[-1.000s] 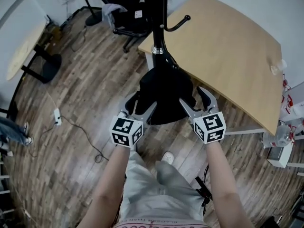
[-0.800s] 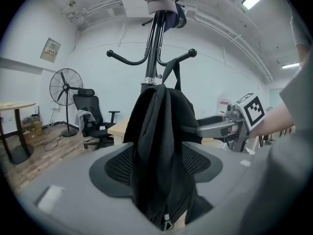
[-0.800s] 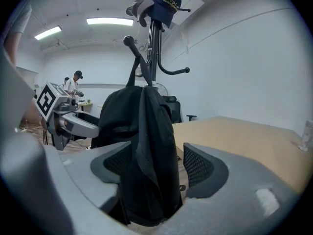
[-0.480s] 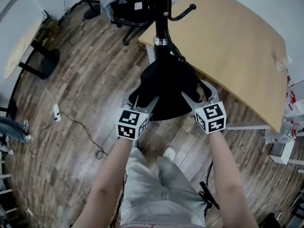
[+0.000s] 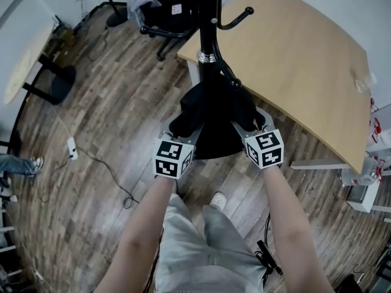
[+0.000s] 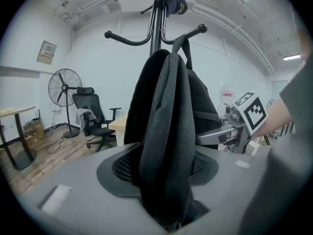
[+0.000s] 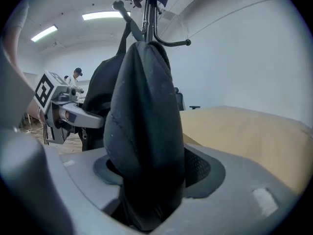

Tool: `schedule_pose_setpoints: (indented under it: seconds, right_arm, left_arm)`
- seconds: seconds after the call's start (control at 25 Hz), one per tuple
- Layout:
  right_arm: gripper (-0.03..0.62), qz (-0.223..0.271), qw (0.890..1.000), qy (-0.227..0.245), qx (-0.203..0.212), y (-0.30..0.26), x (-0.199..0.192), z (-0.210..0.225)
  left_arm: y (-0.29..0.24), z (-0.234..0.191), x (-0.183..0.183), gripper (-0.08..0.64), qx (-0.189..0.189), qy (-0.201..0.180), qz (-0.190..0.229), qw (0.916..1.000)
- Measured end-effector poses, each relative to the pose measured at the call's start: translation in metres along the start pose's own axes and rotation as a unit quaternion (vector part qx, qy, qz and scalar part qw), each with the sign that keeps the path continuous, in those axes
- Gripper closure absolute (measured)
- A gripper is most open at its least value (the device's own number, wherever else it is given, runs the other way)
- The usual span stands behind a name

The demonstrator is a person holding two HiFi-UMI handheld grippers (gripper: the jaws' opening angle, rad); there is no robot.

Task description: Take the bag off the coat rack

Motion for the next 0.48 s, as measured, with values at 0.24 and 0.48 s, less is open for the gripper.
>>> schedule_pose_setpoints:
  seconds: [0.24, 0.48]
  right_arm:
    - [0.41, -0.004, 1.0, -0.01, 0.002, -0.004, -0.004, -0.005]
    - [0.513, -0.001, 1.0, -0.014, -0.007, -0.003, -0.005, -0.017]
  left_arm:
    - [-0.007, -0.004, -0.003, 0.393, 0.019, -0.007, -0.006, 0.9998]
    - [-0.005, -0.004, -0.002, 0.434, 0.008, 0.0, -0.007, 0.9999]
Point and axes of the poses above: the fingertips, and each gripper's own axes: y backward along the fingers, z to its right, x out of its top, the point moved 3 cm from there along y, backward along the fingers, and after that the axes turned 14 degrees about x, right-handed, at the moved point
